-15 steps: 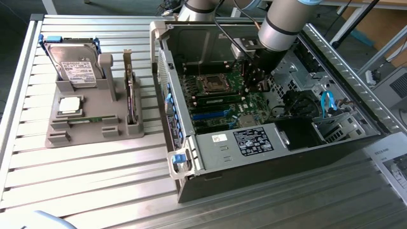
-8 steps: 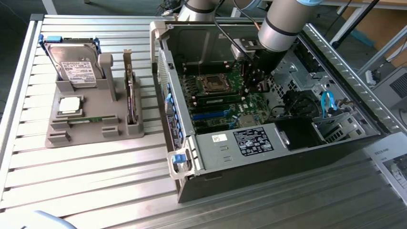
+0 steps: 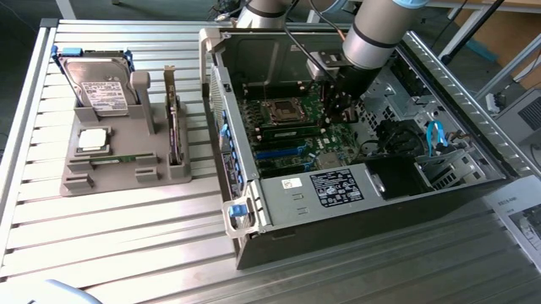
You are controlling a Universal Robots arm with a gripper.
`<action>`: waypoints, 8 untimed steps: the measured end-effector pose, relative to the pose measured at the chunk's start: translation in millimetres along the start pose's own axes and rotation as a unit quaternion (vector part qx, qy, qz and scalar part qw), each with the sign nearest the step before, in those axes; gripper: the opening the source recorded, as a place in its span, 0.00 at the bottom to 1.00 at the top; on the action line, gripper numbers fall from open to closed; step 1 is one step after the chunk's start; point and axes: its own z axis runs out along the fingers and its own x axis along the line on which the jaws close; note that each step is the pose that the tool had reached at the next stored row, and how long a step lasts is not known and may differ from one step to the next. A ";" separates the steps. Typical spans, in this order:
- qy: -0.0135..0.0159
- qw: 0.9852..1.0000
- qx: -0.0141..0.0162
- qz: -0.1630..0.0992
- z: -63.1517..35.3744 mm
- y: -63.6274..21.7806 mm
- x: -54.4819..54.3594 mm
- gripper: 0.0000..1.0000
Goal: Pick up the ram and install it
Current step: 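Press down the ram until it locks into place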
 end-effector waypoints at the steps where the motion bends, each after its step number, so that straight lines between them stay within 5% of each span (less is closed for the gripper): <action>1: 0.000 1.000 0.000 0.000 0.1 0.0 0.0 0.10; 8: 0.000 1.000 0.000 0.000 1.0 0.0 0.0 0.10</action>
